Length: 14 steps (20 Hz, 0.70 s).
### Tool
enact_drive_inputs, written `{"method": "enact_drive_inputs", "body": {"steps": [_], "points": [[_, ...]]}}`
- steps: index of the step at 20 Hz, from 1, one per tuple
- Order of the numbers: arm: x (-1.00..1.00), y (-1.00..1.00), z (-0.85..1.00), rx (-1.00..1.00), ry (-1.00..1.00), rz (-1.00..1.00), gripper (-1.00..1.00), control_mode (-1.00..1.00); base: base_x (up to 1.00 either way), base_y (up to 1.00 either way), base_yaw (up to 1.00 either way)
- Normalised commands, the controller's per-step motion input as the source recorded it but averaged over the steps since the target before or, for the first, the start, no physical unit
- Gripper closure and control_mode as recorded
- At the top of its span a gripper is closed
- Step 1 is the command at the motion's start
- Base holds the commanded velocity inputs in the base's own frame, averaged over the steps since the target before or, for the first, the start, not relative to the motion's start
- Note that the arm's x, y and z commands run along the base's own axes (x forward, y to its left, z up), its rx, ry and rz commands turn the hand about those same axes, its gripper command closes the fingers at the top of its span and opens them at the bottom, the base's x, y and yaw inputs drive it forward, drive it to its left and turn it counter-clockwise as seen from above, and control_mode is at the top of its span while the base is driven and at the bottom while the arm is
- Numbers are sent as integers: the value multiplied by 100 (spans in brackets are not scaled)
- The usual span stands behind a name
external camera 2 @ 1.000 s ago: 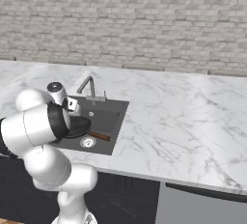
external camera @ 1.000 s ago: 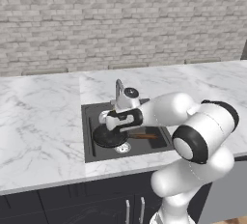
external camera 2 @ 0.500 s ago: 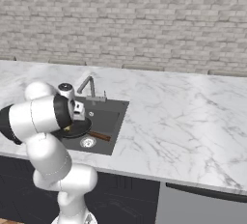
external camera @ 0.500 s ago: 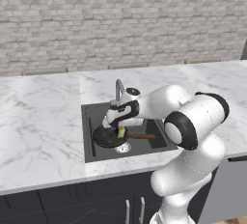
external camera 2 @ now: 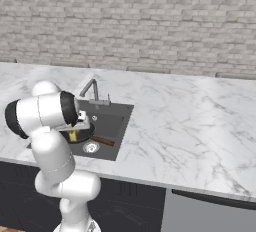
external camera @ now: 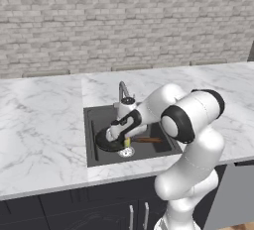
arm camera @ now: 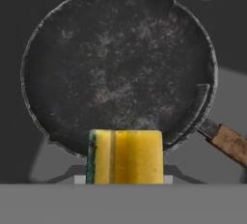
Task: Pick the pan and sponge and place them into the sink. Then turn on the water.
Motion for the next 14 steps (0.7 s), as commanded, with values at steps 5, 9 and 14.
{"method": "enact_drive_inputs", "body": {"steps": [5, 9, 14], "points": [[19, -1, 0, -15, 0, 2, 100, -100, 0, 0, 0], [17, -1, -10, -14, 0, 1, 100, -100, 0, 0, 0], [16, -4, -66, -5, 0, 4, 100, -100, 0, 0, 0]]}}
